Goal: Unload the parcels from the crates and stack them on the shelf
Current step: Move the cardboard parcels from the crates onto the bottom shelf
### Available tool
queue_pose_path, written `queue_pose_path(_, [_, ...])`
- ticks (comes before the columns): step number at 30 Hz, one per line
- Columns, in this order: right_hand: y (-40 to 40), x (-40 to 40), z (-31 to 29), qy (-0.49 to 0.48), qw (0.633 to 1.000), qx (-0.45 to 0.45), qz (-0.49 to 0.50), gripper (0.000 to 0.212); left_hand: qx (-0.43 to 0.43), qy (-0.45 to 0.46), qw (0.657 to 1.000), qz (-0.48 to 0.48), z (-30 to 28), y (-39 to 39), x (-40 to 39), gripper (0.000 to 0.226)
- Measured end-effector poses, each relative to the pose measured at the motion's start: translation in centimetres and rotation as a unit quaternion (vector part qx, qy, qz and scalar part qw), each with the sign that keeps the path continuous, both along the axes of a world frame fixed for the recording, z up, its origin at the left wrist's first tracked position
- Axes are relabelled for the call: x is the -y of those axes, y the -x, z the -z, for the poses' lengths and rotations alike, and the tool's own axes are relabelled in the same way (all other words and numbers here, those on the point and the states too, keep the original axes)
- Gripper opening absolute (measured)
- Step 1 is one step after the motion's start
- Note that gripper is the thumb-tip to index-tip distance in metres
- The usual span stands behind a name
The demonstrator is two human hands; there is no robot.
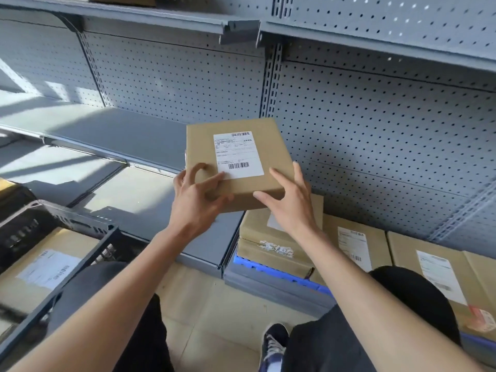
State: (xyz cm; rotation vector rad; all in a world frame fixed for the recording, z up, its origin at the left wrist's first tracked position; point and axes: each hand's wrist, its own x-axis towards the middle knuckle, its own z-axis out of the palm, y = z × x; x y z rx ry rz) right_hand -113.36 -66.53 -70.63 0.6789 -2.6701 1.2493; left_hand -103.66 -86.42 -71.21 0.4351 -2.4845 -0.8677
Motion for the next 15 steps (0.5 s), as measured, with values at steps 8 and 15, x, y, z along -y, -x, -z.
queue_pose_path(8, [0.8,-6.6,0.7,-0.006,0.998,0.000,0.066,0.069,0.015,-0.004,0.998,0.065,0.3,3.4,-5.6,0.055])
queue_pose_path(15, [0.7,-12.7,1.8,0.004,0.993,0.012,0.120,0.069,0.018,0.008,0.992,0.123,1.3,5.5,-10.9,0.057])
